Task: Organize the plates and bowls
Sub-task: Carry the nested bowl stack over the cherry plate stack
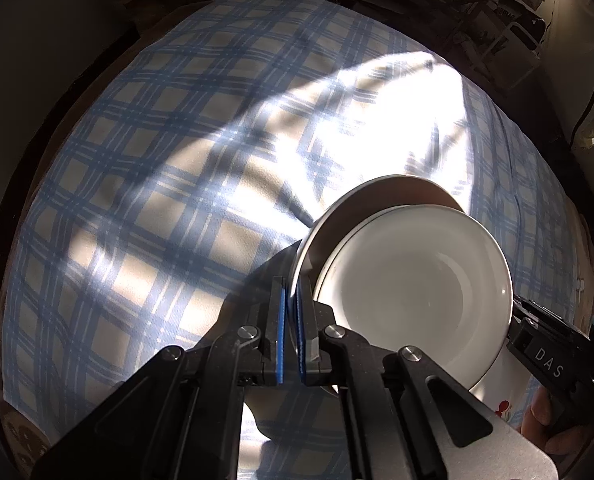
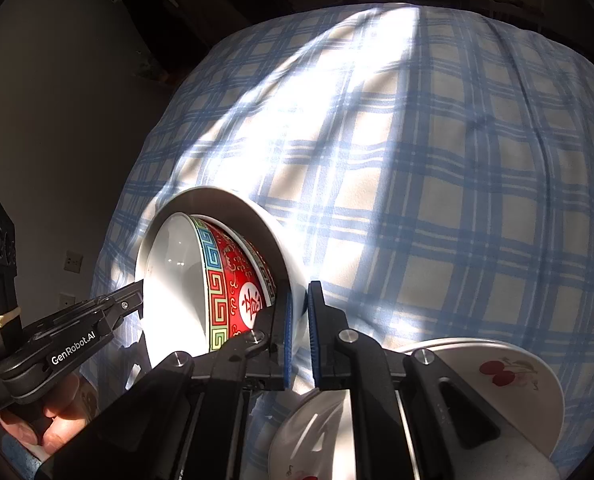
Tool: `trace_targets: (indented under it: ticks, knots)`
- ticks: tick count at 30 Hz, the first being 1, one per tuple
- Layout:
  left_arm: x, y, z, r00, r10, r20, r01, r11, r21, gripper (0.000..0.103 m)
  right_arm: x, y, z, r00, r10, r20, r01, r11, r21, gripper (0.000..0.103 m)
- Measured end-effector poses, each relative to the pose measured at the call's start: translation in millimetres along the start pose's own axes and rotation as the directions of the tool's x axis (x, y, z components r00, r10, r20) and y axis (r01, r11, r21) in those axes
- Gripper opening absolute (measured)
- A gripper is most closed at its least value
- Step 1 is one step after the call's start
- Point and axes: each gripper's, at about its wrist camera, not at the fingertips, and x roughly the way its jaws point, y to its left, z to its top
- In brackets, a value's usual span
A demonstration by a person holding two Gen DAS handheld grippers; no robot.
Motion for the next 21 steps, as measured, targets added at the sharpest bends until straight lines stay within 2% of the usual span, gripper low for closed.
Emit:
trace_targets:
  ticks: [3,12,21]
  knots:
    - [-4,-4,-1,1.0,0.025,-0.007,-0.025,1.0,0.014,0.002,-5,5,-1,1.0,-0.013,0.005,0.014,1.0,-0.025,0.011]
    - [-23,-9,-5,1.0,0.024,0.005,-0.024,0.999,0.025,0.002,-25,13,1,0.999,-0.035,0.007,0.036,0.998,-0.053,0.011]
    - [-60,-36,-10,0.999,0.023,0.028,-0.025,0.998,0.053,0.002,-70,13,-3,0.999,-0.044,0.022,0.046,0.997,-0.058,0.011]
